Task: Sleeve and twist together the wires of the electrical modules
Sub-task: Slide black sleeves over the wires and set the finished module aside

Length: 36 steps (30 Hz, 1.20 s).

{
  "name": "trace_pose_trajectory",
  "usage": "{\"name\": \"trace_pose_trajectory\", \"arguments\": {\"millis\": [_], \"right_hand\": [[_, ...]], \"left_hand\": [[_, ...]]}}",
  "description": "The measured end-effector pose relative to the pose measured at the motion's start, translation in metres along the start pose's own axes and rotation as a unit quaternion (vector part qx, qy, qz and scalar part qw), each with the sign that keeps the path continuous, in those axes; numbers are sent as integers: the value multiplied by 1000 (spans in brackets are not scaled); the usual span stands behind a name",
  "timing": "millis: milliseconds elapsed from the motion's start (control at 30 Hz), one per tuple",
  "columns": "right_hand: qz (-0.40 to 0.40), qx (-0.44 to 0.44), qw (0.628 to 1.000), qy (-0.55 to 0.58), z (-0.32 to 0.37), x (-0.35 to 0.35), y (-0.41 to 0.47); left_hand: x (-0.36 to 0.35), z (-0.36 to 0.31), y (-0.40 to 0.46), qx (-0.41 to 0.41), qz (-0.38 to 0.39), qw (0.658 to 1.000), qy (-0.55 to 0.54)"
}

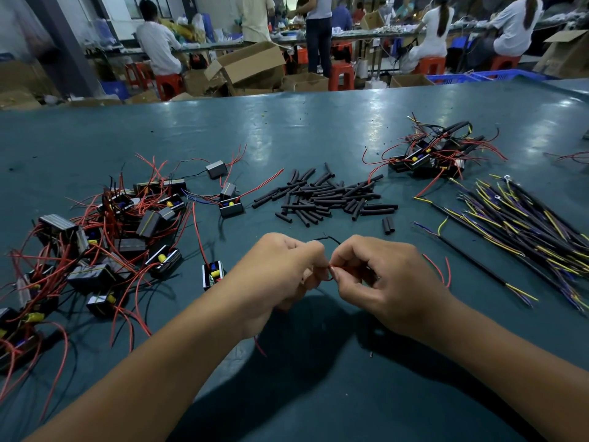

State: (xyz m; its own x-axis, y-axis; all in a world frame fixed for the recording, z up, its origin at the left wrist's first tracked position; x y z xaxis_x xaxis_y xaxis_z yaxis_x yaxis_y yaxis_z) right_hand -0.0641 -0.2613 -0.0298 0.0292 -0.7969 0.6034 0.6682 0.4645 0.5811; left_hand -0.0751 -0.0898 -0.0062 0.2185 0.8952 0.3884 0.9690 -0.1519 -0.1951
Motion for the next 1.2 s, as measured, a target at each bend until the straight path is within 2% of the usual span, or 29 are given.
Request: {"name": "trace_pose_trajectory", "arguments": {"millis": [33,100,200,300,533,767,867,1067,1200], "right_hand": [[-2,-6,1000,16,-1,0,0],[-12,-19,999,47,-2,2,0],[-14,-25,998,62,-3,3,0],[-10,-35,996,86,-4,3,-1],[-8,-50,993,111,-7,4,-3],[-11,-52,990,127,-9,5,-3],[-15,-57,989,137,-10,5,-3],[-17,-52,990,129,-8,4,-3],[-11,-53,990,132,-7,3,-3]], "left_hand": [[3,1,1,-40,-16,998,44],[12,0,1,-173,-70,966,177],[28,-3,-2,-293,-52,925,235],[32,-3,0,-343,-29,890,298],[30,4,9,-383,-53,870,306],[26,4,10,-389,-53,870,299],[23,4,9,-368,-31,886,280],[19,1,5,-260,41,953,151],[10,2,6,-127,43,990,37]]}}
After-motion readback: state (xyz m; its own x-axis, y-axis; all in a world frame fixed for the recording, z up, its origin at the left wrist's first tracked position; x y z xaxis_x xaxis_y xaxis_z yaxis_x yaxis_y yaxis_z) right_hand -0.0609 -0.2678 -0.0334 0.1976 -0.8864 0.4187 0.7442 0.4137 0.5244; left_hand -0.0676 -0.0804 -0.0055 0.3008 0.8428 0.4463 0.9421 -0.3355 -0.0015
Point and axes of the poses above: each hand's wrist, its own y-axis towards the middle knuckle, its own x-axis out of the back of the hand, z = x × y, the point moved 1 cm from there along y, towards the middle knuckle, and after that the axes turned 7 degrees about y, right-handed, at the moved point
